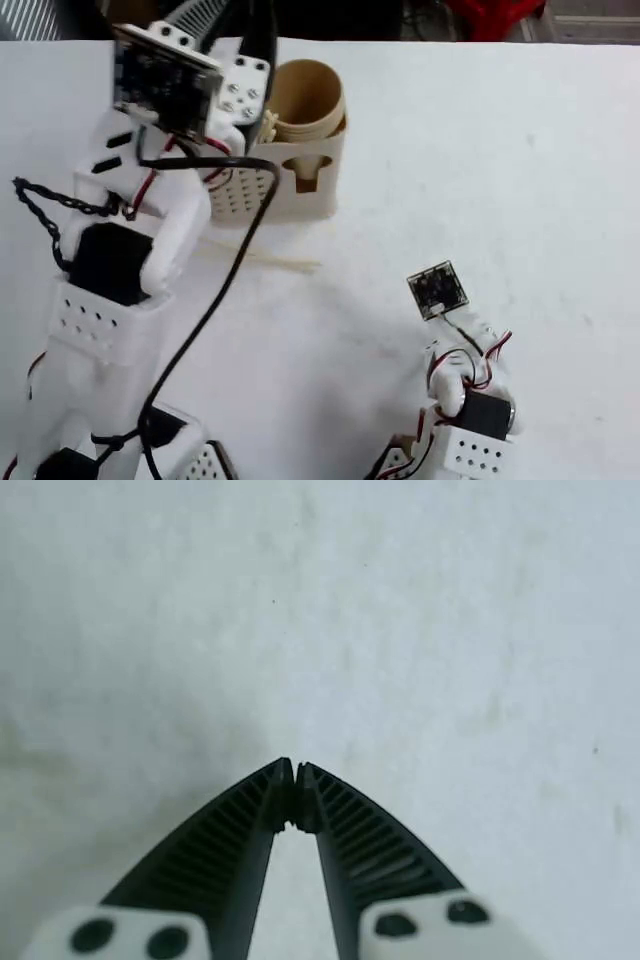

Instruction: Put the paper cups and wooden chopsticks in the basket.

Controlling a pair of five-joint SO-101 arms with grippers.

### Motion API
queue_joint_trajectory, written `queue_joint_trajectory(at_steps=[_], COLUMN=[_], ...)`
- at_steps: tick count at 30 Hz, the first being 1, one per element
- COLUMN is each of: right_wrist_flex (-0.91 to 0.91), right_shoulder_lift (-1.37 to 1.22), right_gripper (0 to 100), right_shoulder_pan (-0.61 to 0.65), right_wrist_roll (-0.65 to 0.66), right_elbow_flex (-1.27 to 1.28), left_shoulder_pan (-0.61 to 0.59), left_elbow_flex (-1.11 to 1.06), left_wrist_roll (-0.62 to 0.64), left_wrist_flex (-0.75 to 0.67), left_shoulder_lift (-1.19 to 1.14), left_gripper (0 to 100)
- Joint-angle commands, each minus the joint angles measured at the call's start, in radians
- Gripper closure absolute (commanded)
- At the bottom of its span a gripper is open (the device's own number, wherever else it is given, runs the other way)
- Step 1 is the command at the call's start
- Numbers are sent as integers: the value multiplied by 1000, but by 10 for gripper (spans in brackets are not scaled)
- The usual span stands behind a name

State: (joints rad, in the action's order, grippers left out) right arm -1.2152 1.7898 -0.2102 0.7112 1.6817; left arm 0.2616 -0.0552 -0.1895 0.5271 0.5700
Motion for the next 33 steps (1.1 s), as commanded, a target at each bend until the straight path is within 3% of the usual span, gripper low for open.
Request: queue_joint_trajectory(at_steps=[1, 7, 20, 26, 33], right_wrist_flex=[-4, -4, -4, -4, -4], right_shoulder_lift=[7, 7, 7, 7, 7], right_gripper=[981, 981, 981, 981, 981], right_shoulder_pan=[-1, -1, -1, -1, -1], right_wrist_roll=[3, 3, 3, 3, 3], right_elbow_flex=[9, 9, 9, 9, 9], left_shoulder_pan=[-108, -229, -248, -243, -249], left_elbow_flex=[15, 15, 14, 15, 15], left_wrist_roll=[144, 276, 279, 281, 275], left_wrist_flex=[-40, -41, -9, 40, 41], left_shoulder_lift=[-24, -140, -170, -168, -168], left_gripper=[976, 976, 975, 858, 858])
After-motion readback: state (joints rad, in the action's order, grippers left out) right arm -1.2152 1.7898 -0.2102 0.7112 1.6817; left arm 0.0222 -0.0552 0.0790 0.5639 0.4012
